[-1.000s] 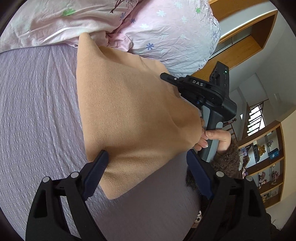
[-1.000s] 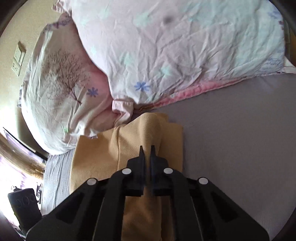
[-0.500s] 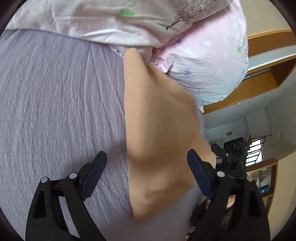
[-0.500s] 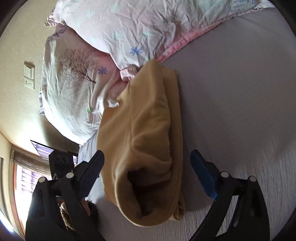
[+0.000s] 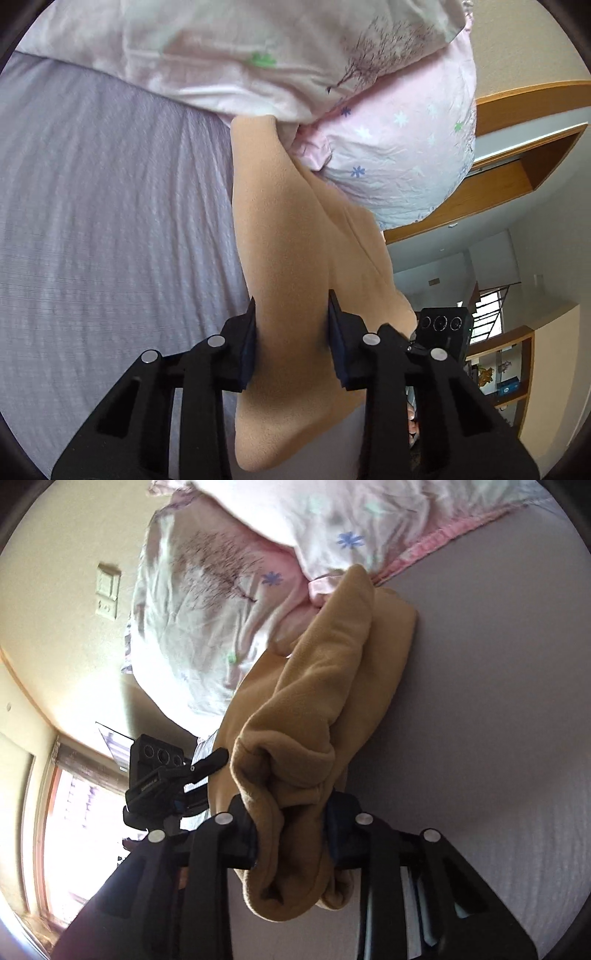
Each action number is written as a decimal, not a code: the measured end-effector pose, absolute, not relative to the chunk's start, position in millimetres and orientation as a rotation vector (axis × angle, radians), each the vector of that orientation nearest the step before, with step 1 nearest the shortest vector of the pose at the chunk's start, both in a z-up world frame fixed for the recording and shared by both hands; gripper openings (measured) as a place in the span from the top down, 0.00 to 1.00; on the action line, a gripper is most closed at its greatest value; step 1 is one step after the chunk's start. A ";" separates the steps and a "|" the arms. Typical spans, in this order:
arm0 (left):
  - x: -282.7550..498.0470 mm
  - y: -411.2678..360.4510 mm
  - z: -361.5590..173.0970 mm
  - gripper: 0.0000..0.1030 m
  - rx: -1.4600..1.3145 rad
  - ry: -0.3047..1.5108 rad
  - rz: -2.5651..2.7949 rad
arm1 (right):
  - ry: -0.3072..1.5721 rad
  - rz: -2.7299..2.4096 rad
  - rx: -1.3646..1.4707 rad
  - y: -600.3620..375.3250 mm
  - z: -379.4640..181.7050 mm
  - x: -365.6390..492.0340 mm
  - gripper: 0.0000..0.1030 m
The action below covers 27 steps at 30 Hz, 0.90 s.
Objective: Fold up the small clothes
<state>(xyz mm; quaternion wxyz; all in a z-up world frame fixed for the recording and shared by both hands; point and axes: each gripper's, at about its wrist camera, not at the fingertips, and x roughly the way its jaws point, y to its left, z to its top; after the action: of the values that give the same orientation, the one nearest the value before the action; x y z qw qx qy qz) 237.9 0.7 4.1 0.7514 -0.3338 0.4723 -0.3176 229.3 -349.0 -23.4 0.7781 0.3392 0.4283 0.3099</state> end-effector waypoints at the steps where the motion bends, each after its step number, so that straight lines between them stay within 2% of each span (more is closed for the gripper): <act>1: 231.9 14.7 9.1 0.67 -0.727 1.005 -0.678 | 0.933 0.696 0.709 -336.2 -21.6 230.8 0.74; 2: 225.2 26.3 12.3 0.67 -0.717 0.985 -0.662 | 0.948 0.718 0.682 -323.1 -21.6 232.9 0.73; 4: 213.2 39.4 14.3 0.67 -0.652 0.988 -0.610 | 1.013 0.719 0.600 -297.5 -27.6 238.6 0.66; 5: 206.6 40.8 14.1 0.67 -0.606 1.004 -0.589 | 1.061 0.696 0.563 -289.1 -31.8 240.3 0.54; 6: 199.1 43.0 13.7 0.66 -0.572 1.014 -0.577 | 1.085 0.669 0.548 -286.9 -33.6 239.6 0.48; 9: 172.3 52.7 32.4 0.66 -0.480 0.926 -0.558 | 0.978 0.612 0.632 -313.7 -17.2 238.1 0.38; 11: 157.7 52.1 50.7 0.59 -0.415 0.843 -0.567 | 0.885 0.531 0.669 -331.0 -1.8 246.1 0.38; 13: 147.3 40.9 59.9 0.46 -0.356 0.805 -0.607 | 0.868 0.485 0.659 -330.5 6.6 264.8 0.38; 16: 140.9 7.9 57.5 0.45 -0.241 0.826 -0.660 | 0.926 0.483 0.633 -310.1 1.4 295.2 0.38; 17: 140.1 -0.7 52.0 0.45 -0.206 0.841 -0.670 | 0.944 0.480 0.613 -301.6 -2.3 305.0 0.47; 18: 141.2 -9.4 45.8 0.45 -0.179 0.866 -0.677 | 0.954 0.471 0.594 -296.0 -5.6 312.0 0.85; 19: 139.3 -12.6 37.8 0.45 -0.159 0.888 -0.680 | 0.963 0.446 0.576 -294.6 -11.1 314.4 0.95; 23: 134.5 -16.9 20.4 0.45 -0.094 0.927 -0.663 | 0.937 0.290 0.588 -311.8 -18.1 305.0 0.98; 25: 132.8 -13.9 21.2 0.44 -0.104 0.922 -0.673 | 0.889 0.342 0.643 -323.5 -9.1 285.2 0.90; 26: 132.5 -12.6 21.5 0.43 -0.112 0.922 -0.678 | 0.871 0.401 0.693 -332.5 -7.8 270.7 0.74; 27: 130.8 -11.2 21.4 0.43 -0.114 0.921 -0.682 | 0.847 0.455 0.713 -341.2 -5.8 253.9 0.51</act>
<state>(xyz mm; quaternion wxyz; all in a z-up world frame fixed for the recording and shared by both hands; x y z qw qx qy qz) 130.8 -11.2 21.4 0.8388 -0.0541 0.4355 -0.3223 253.9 -341.2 -5.8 0.8263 0.3355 0.3986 0.2139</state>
